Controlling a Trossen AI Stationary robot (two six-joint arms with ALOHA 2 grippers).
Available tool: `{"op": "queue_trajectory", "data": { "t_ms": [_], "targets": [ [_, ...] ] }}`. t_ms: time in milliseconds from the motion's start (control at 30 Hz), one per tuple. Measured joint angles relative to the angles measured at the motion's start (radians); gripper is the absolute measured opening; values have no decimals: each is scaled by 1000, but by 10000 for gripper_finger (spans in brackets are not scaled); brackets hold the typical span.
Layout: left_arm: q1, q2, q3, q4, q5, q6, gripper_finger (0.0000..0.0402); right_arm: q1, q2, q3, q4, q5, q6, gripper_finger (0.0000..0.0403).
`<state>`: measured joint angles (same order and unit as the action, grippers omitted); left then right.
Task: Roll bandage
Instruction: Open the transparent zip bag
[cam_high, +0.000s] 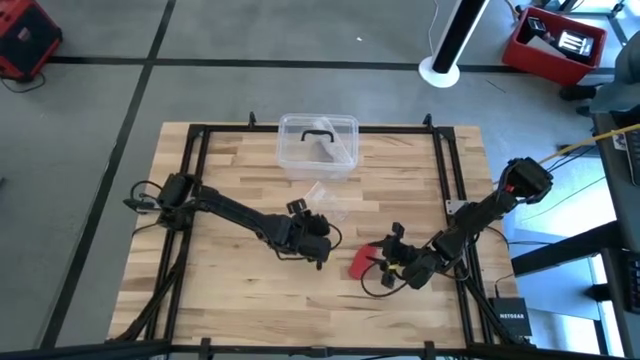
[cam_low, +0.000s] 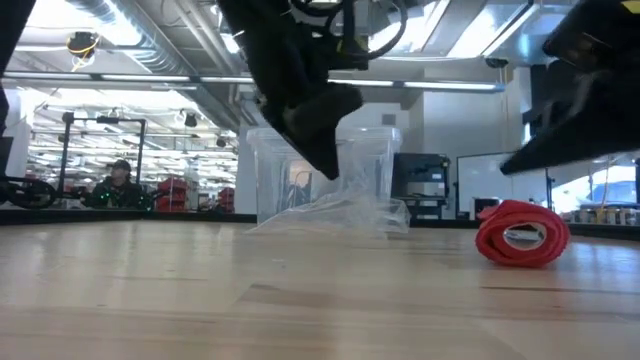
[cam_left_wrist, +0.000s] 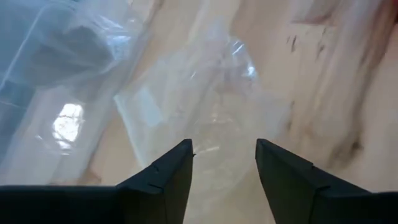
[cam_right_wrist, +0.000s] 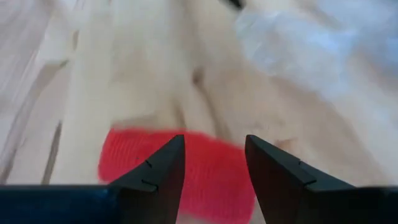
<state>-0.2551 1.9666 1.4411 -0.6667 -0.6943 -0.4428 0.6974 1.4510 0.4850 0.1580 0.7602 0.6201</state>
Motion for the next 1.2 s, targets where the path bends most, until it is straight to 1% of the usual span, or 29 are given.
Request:
{"op": "queue_trajectory", "data": {
  "t_ms": [67, 133, 200, 233, 300, 333, 400, 433, 467, 500, 567, 600, 733, 833, 933, 1000, 1067, 1133, 1200],
  "targets": [
    [18, -1, -41, 21, -1, 30, 170, -13, 7, 1, 23, 62, 0, 172],
    [32, -1, -104, 26, 12, 17, 170, -32, 8, 1, 41, 94, 0, 172],
    [37, 2, -168, 64, 93, -74, 168, -56, 7, 1, 65, 94, 1, 172],
    [34, 2, -198, 117, 161, -133, 166, -66, 8, 1, 72, 93, -1, 172],
    [4, -4, -249, 270, 256, -231, 160, -84, 8, 1, 95, 93, -21, 172],
    [-18, -4, -270, 354, 291, -254, 157, -94, 8, 1, 100, 93, -29, 172],
    [-69, 4, -295, 498, 303, -239, 152, -114, 8, 1, 115, 93, -69, 172],
    [-93, 5, -293, 526, 322, -208, 149, -126, 8, 1, 136, 93, -93, 172],
    [-117, 0, -286, 512, 332, -174, 146, -139, 8, 1, 163, 92, -121, 172],
    [-136, -16, -275, 462, 331, -163, 144, -153, 8, 1, 190, 85, -148, 172],
    [-165, -60, -236, 340, 297, -175, 138, -184, 8, 1, 255, 33, -201, 172],
    [-177, -93, -219, 279, 271, -184, 135, -201, 8, 1, 292, -16, -227, 172],
    [-210, -197, -206, 78, 145, -273, 126, -263, 21, 1, 404, -254, -315, 172],
    [-241, -234, -209, -35, 89, -358, 121, -293, 69, 11, 500, -419, -375, 172],
    [-268, -248, -256, -7, 85, -446, 120, -293, 149, 71, 531, -518, -468, 172],
    [-283, -242, -301, 43, 138, -514, 122, -292, 207, 132, 499, -583, -566, 172],
    [-284, -242, -349, 106, 185, -581, 125, -291, 263, 200, 414, -616, -684, 172],
    [-280, -244, -385, 154, 218, -641, 131, -291, 306, 280, 295, -612, -794, 172],
    [-275, -243, -405, 177, 241, -660, 138, -291, 327, 365, 145, -586, -898, 172]
  ]
}}
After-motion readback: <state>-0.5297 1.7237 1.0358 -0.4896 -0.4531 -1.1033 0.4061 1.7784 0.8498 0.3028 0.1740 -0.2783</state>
